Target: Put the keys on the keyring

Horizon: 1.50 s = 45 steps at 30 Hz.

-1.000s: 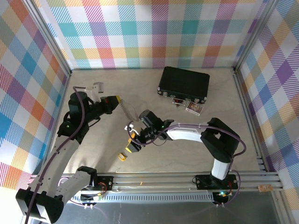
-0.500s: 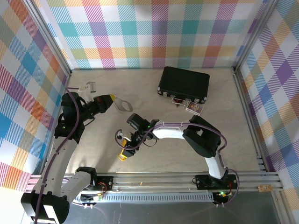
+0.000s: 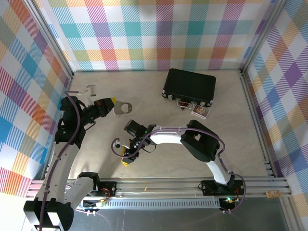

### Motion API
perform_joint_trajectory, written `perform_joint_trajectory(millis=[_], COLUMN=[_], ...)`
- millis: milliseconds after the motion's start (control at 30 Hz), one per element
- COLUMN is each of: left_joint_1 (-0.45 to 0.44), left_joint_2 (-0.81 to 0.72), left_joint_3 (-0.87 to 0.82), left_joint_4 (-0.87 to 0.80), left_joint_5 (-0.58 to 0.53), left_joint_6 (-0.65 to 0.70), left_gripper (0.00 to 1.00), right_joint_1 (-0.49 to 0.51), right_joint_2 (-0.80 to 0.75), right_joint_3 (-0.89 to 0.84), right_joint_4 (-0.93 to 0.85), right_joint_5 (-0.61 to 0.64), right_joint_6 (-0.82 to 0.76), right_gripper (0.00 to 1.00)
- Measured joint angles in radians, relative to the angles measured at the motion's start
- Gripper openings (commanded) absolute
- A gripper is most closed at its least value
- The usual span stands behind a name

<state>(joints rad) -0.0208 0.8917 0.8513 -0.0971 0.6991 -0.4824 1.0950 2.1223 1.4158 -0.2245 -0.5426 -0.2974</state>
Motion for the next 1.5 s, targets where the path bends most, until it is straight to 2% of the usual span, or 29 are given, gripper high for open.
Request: perform_joint_trajectory(millis=[333, 867, 1133, 1267, 1500], left_joint_1=[0.0, 0.004, 0.004, 0.004, 0.003], left_joint_2=[-0.009, -0.014, -0.014, -0.018, -0.071], left_joint_3=[0.0, 0.0, -0.006, -0.007, -0.019], left_joint_4=[0.003, 0.003, 0.002, -0.012, -0.028], left_joint_5=[0.0, 0.0, 0.0, -0.01, -0.022], left_joint_6=[0.0, 0.0, 0.002, 0.037, 0.09], left_gripper=[0.0, 0.0, 0.0, 0.0, 0.0], right_joint_1=[0.011, 0.026, 0.026, 0.025, 0.023], right_joint_2=[0.029, 0.05, 0.034, -0.039, -0.194], right_joint_3=[0.06, 0.061, 0.04, -0.035, -0.136], right_joint_4=[-0.05, -0.093, -0.064, -0.078, -0.212], right_joint_5=[0.047, 0.074, 0.117, 0.195, 0.329], right_joint_6=[-0.036, -0.064, -0.059, -0.04, 0.049], right_gripper=[0.23, 0.0, 0.0, 0.0, 0.0])
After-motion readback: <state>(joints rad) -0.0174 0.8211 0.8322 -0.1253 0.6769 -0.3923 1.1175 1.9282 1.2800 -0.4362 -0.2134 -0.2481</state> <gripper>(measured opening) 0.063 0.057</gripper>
